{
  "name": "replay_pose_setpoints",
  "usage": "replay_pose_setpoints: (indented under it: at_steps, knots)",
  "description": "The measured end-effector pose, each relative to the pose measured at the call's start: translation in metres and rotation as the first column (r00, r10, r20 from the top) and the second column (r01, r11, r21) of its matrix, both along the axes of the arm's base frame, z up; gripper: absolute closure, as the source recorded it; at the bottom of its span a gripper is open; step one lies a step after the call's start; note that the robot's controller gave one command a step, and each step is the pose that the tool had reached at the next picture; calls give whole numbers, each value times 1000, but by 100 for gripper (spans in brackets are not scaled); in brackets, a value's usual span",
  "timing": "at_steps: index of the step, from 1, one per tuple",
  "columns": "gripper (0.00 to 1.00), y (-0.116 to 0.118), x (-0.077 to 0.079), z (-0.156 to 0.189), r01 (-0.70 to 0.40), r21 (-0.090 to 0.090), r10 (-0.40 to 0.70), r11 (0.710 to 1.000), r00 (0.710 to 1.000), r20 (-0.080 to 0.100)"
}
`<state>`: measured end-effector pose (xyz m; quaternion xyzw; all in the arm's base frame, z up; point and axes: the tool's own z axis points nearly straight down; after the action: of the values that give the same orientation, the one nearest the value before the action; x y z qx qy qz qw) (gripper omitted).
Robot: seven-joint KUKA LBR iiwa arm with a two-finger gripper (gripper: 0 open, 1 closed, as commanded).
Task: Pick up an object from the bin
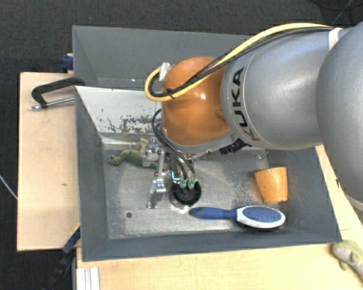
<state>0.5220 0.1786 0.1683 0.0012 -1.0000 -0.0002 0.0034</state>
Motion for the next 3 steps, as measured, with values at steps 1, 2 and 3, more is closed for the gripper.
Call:
replay_pose_setpoints:
  at_steps: [1,2,3]
  knots:
    - [0,-68,35,-95,-257,4,257,966,966,8]
    - [0,-141,-11,-94,-279,3,279,960,960,22]
    - [0,-66,-15,-93,-433,2,433,901,901,14]
